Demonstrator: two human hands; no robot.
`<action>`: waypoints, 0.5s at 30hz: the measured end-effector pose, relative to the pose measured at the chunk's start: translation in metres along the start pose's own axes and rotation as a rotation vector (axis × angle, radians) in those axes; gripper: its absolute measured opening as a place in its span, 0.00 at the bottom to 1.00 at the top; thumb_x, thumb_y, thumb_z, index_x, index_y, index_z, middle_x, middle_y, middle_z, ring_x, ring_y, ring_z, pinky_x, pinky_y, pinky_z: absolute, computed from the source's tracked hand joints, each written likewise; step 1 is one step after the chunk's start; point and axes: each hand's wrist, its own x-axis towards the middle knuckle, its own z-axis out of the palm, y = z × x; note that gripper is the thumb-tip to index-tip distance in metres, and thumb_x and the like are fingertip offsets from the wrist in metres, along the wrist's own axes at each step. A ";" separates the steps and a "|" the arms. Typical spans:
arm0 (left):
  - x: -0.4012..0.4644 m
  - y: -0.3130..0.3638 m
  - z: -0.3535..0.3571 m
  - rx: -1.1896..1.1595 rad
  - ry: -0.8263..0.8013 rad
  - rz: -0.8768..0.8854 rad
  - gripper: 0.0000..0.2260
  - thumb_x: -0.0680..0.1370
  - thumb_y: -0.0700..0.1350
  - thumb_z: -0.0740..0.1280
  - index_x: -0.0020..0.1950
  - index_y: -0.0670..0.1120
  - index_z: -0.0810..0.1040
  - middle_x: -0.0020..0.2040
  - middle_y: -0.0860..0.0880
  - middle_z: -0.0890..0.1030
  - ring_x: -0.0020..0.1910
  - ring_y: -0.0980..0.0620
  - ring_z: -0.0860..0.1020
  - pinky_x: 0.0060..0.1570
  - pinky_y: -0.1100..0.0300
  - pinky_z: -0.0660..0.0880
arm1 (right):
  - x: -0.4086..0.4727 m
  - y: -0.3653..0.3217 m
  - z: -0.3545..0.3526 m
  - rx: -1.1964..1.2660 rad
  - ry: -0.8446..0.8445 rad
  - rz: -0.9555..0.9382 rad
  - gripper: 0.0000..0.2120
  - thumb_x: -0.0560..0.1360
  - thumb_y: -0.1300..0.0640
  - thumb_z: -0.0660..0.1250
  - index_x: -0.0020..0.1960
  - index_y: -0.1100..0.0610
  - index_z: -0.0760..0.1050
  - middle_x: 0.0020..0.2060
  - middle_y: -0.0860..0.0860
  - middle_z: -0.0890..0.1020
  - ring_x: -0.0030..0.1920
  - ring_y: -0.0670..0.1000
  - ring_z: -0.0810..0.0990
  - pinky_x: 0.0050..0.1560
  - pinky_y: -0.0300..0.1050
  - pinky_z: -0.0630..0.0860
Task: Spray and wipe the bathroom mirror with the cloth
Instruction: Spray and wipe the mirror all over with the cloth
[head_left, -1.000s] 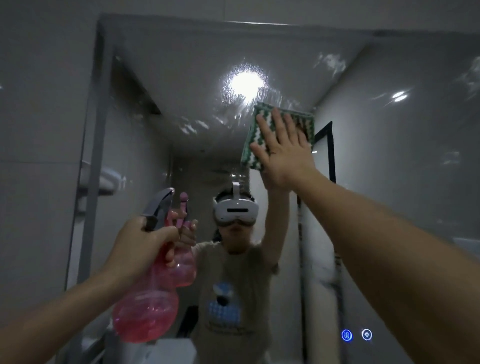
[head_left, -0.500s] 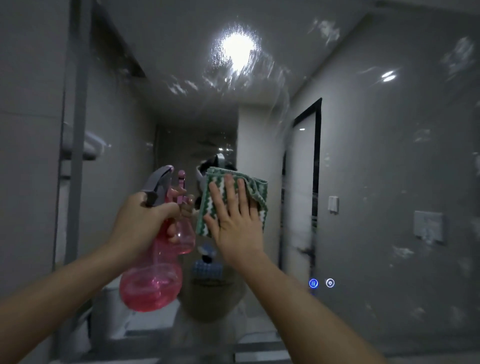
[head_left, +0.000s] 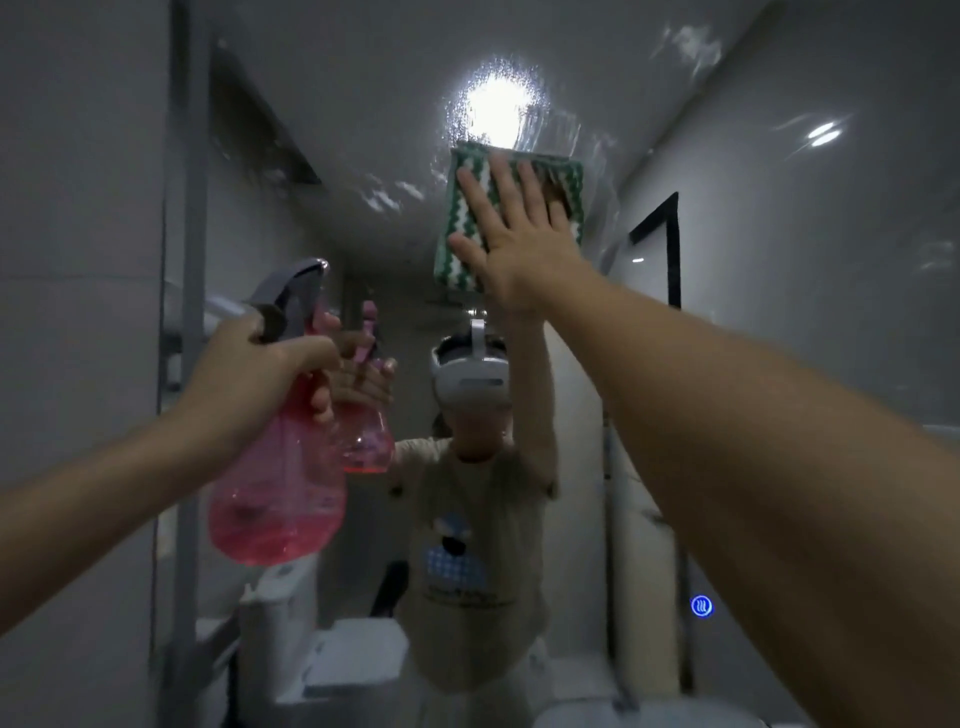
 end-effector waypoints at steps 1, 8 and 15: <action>0.003 0.002 0.001 -0.018 0.005 0.002 0.09 0.72 0.29 0.62 0.51 0.35 0.74 0.19 0.48 0.70 0.18 0.53 0.69 0.20 0.62 0.69 | 0.001 -0.001 -0.001 -0.005 -0.004 0.000 0.30 0.81 0.39 0.41 0.76 0.46 0.31 0.76 0.52 0.33 0.75 0.54 0.32 0.73 0.55 0.37; -0.007 -0.009 0.008 -0.012 0.004 -0.038 0.06 0.72 0.30 0.62 0.46 0.36 0.75 0.20 0.49 0.70 0.19 0.53 0.69 0.21 0.61 0.70 | -0.058 -0.027 0.032 0.053 0.038 0.031 0.30 0.82 0.41 0.42 0.76 0.49 0.31 0.75 0.52 0.31 0.75 0.54 0.32 0.74 0.52 0.41; -0.038 -0.026 0.020 0.004 0.020 -0.112 0.02 0.72 0.29 0.63 0.42 0.32 0.75 0.20 0.46 0.70 0.19 0.49 0.69 0.26 0.58 0.70 | -0.171 -0.078 0.099 0.195 0.027 -0.046 0.27 0.78 0.44 0.46 0.76 0.49 0.49 0.75 0.53 0.47 0.76 0.54 0.56 0.64 0.48 0.70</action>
